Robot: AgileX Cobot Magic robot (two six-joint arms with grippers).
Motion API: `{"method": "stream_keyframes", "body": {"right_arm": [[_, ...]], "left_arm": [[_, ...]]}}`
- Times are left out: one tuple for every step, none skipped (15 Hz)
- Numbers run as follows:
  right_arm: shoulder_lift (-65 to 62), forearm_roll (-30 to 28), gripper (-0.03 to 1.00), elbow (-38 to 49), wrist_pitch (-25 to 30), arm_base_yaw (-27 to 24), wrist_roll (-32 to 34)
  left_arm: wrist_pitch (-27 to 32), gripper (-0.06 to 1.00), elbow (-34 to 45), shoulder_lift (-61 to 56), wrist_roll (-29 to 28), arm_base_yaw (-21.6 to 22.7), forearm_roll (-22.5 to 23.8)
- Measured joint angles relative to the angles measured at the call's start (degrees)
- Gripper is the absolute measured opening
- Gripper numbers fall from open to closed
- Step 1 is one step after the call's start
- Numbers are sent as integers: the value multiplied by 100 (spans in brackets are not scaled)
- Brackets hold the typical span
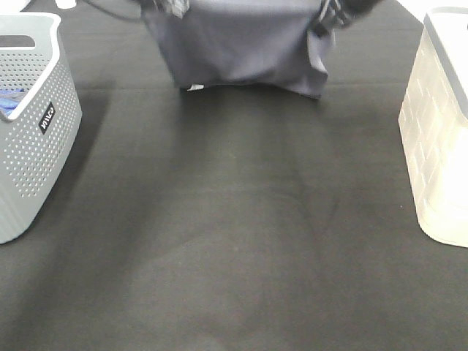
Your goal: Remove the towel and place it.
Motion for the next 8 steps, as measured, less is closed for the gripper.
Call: {"method": "stream_keyframes", "body": {"right_arm": [[0, -80, 0, 0, 613, 0, 212], [0, -195, 0, 0, 1243, 0, 413], [29, -269, 0, 0, 1719, 0, 607], [74, -344, 0, 0, 2114, 0, 756], [166, -355, 0, 0, 2384, 0, 882], [258, -355, 0, 0, 2469, 0, 1014], [338, -367, 0, 0, 2498, 0, 1146], [372, -384, 0, 0, 2504, 0, 1266]], "left_arm": [[539, 0, 0, 6, 395, -29, -344], [1060, 0, 0, 11, 728, -46, -682], [1530, 0, 0, 46, 1031, -46, -928], [1960, 0, 0, 126, 1312, -46, -1014], [2332, 0, 0, 246, 1530, -46, -1071], [2532, 0, 0, 407, 1662, -46, -1152], [2584, 0, 0, 521, 1748, -46, -1261], [2613, 0, 57, 561, 1782, -46, -1369]]}}
